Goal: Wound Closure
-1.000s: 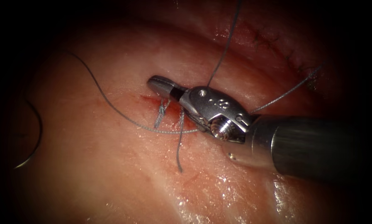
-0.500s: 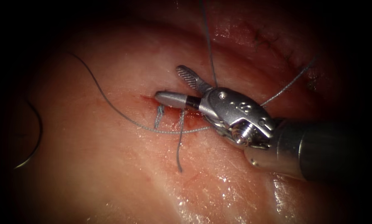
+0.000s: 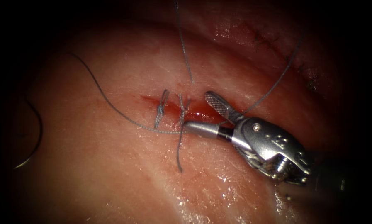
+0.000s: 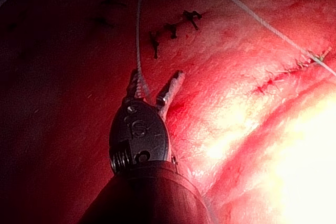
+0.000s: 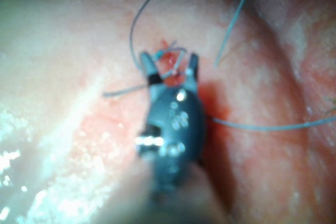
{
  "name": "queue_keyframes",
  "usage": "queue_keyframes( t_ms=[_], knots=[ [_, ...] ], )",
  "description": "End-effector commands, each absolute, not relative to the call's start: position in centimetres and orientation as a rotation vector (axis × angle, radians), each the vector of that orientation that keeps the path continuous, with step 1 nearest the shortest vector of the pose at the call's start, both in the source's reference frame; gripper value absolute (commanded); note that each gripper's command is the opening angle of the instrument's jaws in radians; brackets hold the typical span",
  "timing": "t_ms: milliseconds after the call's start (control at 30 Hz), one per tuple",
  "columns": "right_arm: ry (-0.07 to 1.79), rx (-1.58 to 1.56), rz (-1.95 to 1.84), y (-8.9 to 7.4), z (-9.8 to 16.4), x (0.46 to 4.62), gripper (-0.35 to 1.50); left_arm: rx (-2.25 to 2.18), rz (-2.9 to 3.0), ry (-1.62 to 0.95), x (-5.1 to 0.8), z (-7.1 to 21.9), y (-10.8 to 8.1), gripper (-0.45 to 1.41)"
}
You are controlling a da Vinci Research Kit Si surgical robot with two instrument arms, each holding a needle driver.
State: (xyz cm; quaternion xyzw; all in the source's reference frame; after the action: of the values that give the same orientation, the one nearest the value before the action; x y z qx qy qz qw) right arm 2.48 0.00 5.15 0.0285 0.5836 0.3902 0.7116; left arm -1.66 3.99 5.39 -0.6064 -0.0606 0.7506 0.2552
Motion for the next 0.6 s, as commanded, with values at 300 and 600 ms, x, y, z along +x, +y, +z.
queue_keyframes(
  t_ms=[300,600],
  knots=[
    [1.266,0.032,0.884,-0.3,5.1,2.10,1.48,-1.486,1.944,-0.119,-1.50,5.9,3.7,1.21],
    [1.268,0.019,0.880,-0.4,5.2,2.14,1.48,-1.563,1.974,-0.365,-1.53,6.0,2.6,1.18]
  ],
)
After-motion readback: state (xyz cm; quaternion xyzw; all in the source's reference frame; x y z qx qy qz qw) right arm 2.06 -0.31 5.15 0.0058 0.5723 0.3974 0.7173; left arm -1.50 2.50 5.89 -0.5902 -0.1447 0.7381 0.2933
